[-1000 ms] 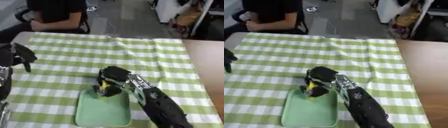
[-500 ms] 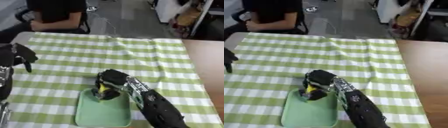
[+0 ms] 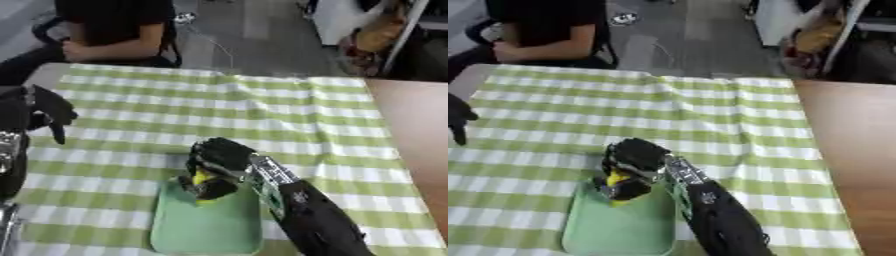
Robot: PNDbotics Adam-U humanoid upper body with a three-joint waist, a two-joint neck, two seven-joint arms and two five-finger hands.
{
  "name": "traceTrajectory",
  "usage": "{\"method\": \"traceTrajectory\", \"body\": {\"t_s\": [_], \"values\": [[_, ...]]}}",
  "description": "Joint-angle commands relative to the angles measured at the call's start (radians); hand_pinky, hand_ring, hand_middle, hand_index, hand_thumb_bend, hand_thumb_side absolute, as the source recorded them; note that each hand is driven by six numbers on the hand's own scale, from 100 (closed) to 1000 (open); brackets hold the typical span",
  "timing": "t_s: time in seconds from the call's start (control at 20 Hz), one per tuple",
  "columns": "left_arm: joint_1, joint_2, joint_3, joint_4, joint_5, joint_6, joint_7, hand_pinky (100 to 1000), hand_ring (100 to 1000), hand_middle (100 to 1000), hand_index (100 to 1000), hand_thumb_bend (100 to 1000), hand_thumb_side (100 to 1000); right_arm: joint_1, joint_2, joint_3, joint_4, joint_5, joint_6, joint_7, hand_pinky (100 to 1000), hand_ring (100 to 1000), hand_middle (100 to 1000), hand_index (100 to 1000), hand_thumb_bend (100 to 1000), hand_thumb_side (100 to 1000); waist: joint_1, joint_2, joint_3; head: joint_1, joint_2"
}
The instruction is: Pick up objects on the table and place them in the box.
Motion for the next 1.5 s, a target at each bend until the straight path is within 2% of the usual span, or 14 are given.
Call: {"method": "traceTrajectory", "body": {"t_s": [0.05, 0.3, 0.45, 0.5, 0.55, 0.6, 0.65, 0.7, 0.8, 1.0, 1.4, 1.45, 1.5], "values": [[-0.014, 0.007, -0.001, -0.016, 0.004, -0.003, -0.004, 236, 466, 486, 431, 614, 1000, -0.01, 0.01, 0.014, -0.028, -0.013, -0.009, -0.005, 100, 100, 183, 396, 100, 662, 0.008, -0.009, 0.002, -0.016, -0.012], [-0.013, 0.008, -0.001, -0.015, 0.004, -0.003, -0.005, 236, 467, 486, 430, 614, 1000, 0.005, 0.016, 0.038, -0.051, -0.032, -0.026, 0.007, 100, 100, 225, 420, 100, 590, 0.008, -0.009, 0.0, -0.016, -0.012], [-0.013, 0.008, -0.001, -0.016, 0.003, -0.003, -0.005, 236, 467, 487, 431, 614, 1000, 0.012, 0.017, 0.047, -0.057, -0.042, -0.039, 0.028, 100, 100, 306, 459, 100, 639, 0.008, -0.009, -0.001, -0.015, -0.011], [-0.012, 0.008, 0.0, -0.015, 0.003, -0.003, -0.004, 236, 467, 487, 431, 613, 1000, 0.013, 0.016, 0.047, -0.058, -0.043, -0.043, 0.036, 100, 100, 322, 473, 129, 658, 0.008, -0.009, -0.001, -0.015, -0.011], [-0.012, 0.008, -0.001, -0.015, 0.003, -0.003, -0.005, 236, 467, 487, 431, 613, 1000, 0.014, 0.015, 0.046, -0.059, -0.044, -0.047, 0.044, 100, 137, 354, 501, 201, 676, 0.008, -0.01, -0.002, -0.014, -0.011], [-0.012, 0.009, -0.001, -0.015, 0.003, -0.003, -0.005, 236, 467, 487, 431, 614, 1000, 0.014, 0.015, 0.045, -0.06, -0.045, -0.05, 0.05, 100, 147, 360, 505, 214, 679, 0.008, -0.01, -0.002, -0.014, -0.011], [-0.011, 0.009, -0.001, -0.015, 0.003, -0.002, -0.005, 236, 467, 487, 431, 613, 1000, 0.015, 0.014, 0.045, -0.061, -0.046, -0.054, 0.056, 100, 227, 420, 525, 312, 703, 0.008, -0.01, -0.003, -0.014, -0.011], [-0.011, 0.009, -0.001, -0.015, 0.003, -0.002, -0.005, 236, 467, 487, 431, 613, 1000, 0.016, 0.014, 0.045, -0.063, -0.046, -0.056, 0.061, 100, 271, 462, 558, 353, 715, 0.008, -0.01, -0.003, -0.014, -0.01], [-0.011, 0.009, 0.0, -0.016, 0.003, -0.002, -0.004, 236, 467, 487, 431, 613, 1000, 0.018, 0.013, 0.046, -0.069, -0.045, -0.059, 0.071, 100, 340, 519, 608, 381, 722, 0.008, -0.01, -0.003, -0.013, -0.01], [-0.01, 0.01, -0.001, -0.016, 0.003, -0.002, -0.004, 236, 467, 487, 431, 612, 1000, 0.021, 0.013, 0.049, -0.08, -0.045, -0.058, 0.089, 100, 396, 592, 649, 389, 729, 0.008, -0.01, -0.004, -0.014, -0.01], [-0.01, 0.01, -0.001, -0.015, 0.003, -0.002, -0.005, 236, 467, 487, 431, 612, 1000, 0.022, 0.008, 0.066, -0.119, -0.052, -0.053, 0.105, 100, 456, 644, 694, 427, 741, 0.008, -0.011, -0.005, -0.014, -0.011], [-0.01, 0.01, -0.002, -0.015, 0.003, -0.002, -0.005, 236, 467, 487, 431, 612, 1000, 0.022, 0.008, 0.069, -0.125, -0.054, -0.053, 0.108, 109, 475, 668, 708, 431, 744, 0.008, -0.011, -0.005, -0.014, -0.011], [-0.01, 0.01, -0.002, -0.015, 0.003, -0.002, -0.005, 236, 467, 488, 431, 607, 1000, 0.022, 0.007, 0.071, -0.129, -0.055, -0.052, 0.112, 160, 501, 688, 715, 429, 755, 0.008, -0.011, -0.005, -0.015, -0.011]]}}
